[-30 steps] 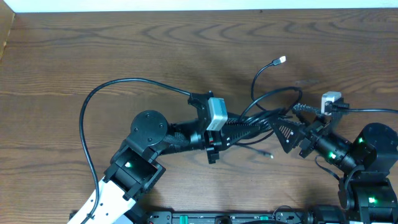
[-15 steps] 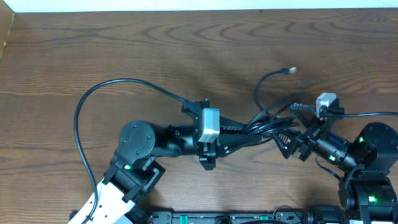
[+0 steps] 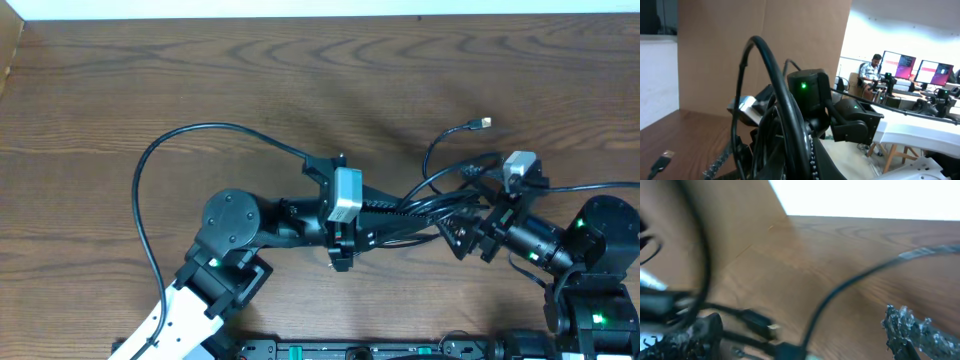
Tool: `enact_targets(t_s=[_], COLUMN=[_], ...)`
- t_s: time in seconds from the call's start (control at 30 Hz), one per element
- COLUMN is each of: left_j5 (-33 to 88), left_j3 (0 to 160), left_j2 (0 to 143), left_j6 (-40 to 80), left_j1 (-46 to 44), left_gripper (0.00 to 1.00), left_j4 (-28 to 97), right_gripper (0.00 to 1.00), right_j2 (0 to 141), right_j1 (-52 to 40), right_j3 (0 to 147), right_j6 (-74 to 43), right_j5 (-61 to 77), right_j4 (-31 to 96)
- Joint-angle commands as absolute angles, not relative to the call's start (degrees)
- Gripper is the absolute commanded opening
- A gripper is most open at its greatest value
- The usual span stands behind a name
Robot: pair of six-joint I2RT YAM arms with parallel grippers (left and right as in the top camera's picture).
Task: Untangle cables
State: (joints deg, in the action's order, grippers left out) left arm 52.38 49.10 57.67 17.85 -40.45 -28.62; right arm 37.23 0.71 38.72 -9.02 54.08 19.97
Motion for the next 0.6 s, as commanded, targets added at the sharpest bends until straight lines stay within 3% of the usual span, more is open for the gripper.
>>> enact_targets(t_s=[0.0, 0.23, 0.57], left_j5=[51.3, 51.6, 65.3], left_j3=[50.8, 50.8, 50.8], left_j2=[58.0, 57.8, 57.9], left_j6=[17.7, 20.5, 20.2], left_j1=[-39.0, -32.9, -27.0], left_gripper=[0.08, 0.07, 0.08], left_j4=[-28.7, -27.4, -22.8], right_gripper=[0.99, 0.99, 0.95], right_j2=[37.1, 37.1, 37.1], right_j1=[0.7, 0.8, 0.8], right_j3=[38.6, 38.6, 38.6], right_j6=[-1.9, -0.1, 5.3], right_j5=[64.8, 65.1, 64.8], right_j4=[20.6, 21.7, 14.9])
